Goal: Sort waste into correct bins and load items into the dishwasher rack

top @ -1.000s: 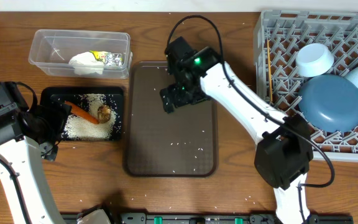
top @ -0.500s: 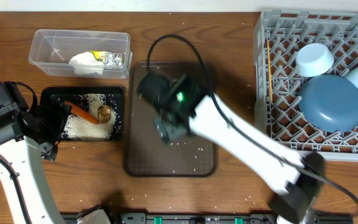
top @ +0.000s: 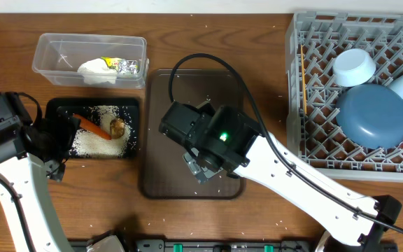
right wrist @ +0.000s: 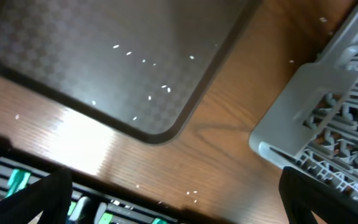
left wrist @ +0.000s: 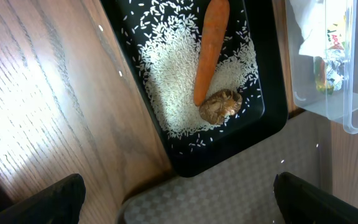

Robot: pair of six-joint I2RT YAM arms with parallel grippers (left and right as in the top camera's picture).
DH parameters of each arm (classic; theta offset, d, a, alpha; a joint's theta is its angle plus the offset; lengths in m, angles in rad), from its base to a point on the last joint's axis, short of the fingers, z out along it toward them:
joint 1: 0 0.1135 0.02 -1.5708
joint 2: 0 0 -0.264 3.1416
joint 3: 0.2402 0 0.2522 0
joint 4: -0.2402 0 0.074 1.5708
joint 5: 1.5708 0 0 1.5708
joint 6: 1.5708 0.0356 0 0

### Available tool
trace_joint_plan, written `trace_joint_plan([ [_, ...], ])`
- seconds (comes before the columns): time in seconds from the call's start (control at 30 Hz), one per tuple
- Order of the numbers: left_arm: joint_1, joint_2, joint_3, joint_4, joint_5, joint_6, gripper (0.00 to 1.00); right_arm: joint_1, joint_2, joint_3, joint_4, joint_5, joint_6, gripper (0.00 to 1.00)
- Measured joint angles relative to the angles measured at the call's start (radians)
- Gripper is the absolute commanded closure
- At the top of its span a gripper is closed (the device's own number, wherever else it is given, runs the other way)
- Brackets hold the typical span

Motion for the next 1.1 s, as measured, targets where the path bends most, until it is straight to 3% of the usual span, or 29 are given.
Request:
trace_joint_plan([
  [0.33,0.0,0.0,0.0,0.0,0.0,0.0,0.02,-0.035,-0.001,0.0,-0.06,-0.044,0.007,0.01],
  [0.7,0.0,0.0,0.0,0.0,0.0,0.0,0.02,-0.244,-0.047,-0.001,0.144,-0.094,-0.078,0.01],
  [0.93,0.0,0.0,0.0,0.0,0.0,0.0,0.02,-0.253,-0.229,-0.039,0.27,-0.102,-0.217,0.01],
  [1.1,0.0,0.0,0.0,0.0,0.0,0.0,0.02,-0.349,-0.443,-0.254,0.447,-0.149,-0.265,0.01],
])
